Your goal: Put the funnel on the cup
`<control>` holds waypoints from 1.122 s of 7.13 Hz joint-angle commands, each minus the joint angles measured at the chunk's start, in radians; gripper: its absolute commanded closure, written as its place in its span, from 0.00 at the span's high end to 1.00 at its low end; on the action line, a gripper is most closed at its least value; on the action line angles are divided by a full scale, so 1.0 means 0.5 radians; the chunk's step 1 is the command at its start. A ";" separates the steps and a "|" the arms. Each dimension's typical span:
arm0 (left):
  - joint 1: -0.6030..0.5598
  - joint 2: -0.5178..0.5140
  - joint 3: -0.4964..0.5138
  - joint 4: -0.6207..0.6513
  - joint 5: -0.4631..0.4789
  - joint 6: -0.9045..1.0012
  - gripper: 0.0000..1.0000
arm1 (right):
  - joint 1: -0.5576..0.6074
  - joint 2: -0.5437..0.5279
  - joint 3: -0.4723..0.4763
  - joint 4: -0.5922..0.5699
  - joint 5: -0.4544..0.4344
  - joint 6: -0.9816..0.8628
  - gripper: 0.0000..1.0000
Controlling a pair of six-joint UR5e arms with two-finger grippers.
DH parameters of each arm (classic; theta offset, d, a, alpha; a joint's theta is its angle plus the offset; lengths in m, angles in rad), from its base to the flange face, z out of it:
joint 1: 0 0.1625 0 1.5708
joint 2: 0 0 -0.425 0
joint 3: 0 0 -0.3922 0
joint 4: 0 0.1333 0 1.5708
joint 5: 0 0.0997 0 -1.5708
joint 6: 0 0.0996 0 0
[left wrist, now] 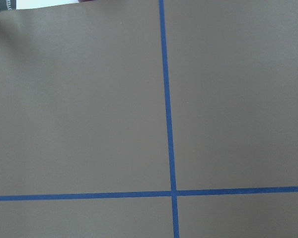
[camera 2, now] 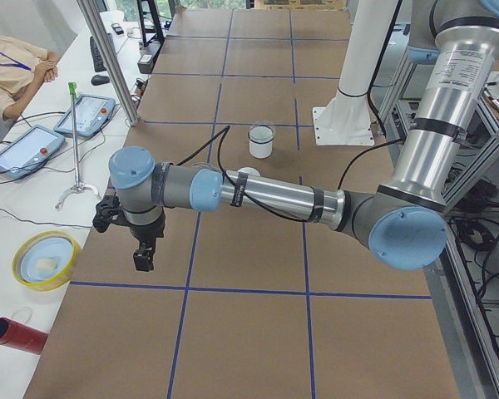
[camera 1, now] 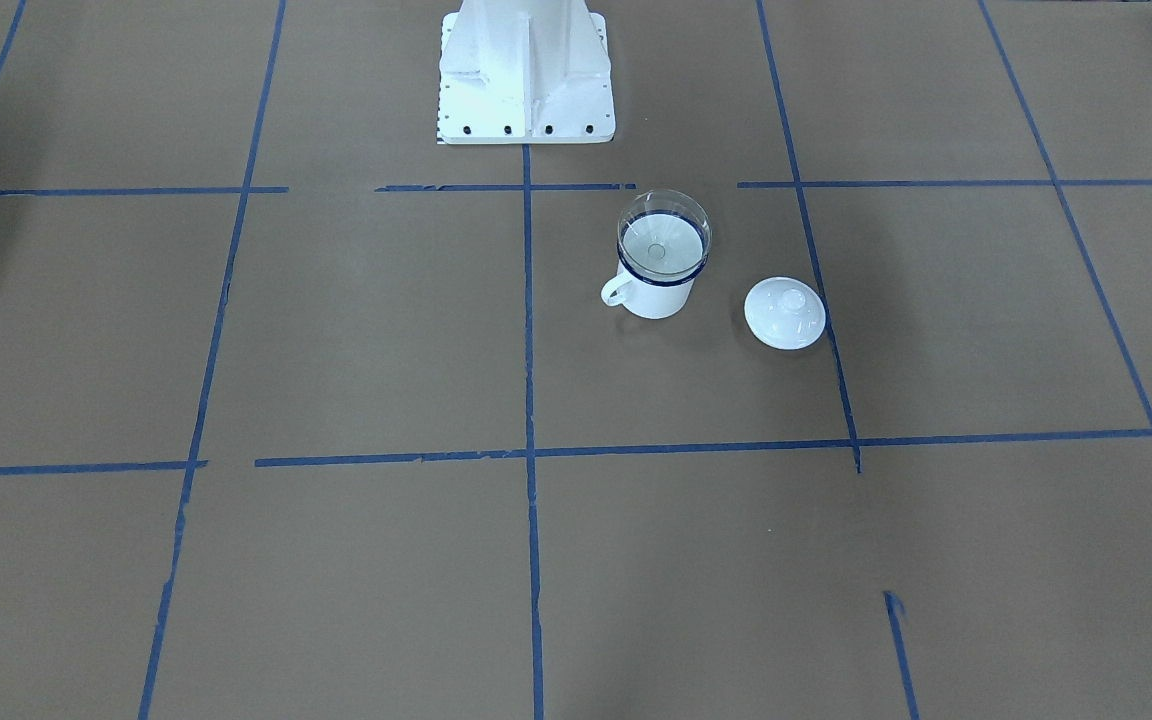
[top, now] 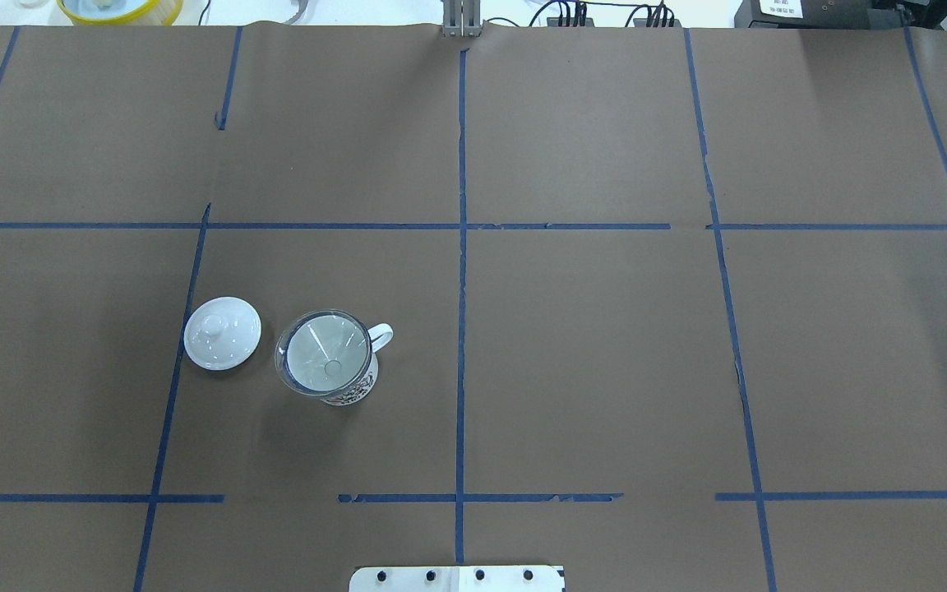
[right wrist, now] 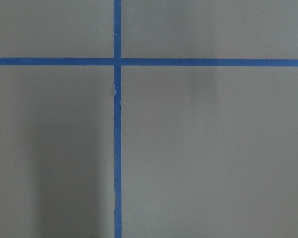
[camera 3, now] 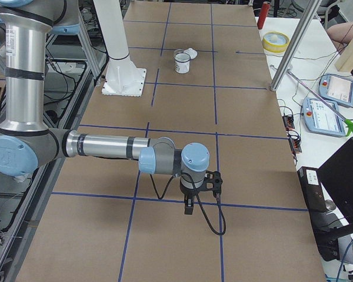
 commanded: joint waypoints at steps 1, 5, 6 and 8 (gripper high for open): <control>-0.008 0.126 -0.108 -0.060 -0.048 -0.010 1.00 | 0.000 0.000 0.000 0.000 0.000 0.000 1.00; -0.008 0.467 -0.271 -0.199 -0.057 -0.066 1.00 | 0.000 0.000 0.000 0.000 0.000 0.000 1.00; -0.008 0.474 -0.329 -0.190 -0.057 -0.066 1.00 | 0.000 0.000 0.000 0.000 0.000 0.000 1.00; -0.008 0.477 -0.336 -0.174 -0.060 -0.053 1.00 | 0.000 0.000 0.000 0.000 0.000 0.000 1.00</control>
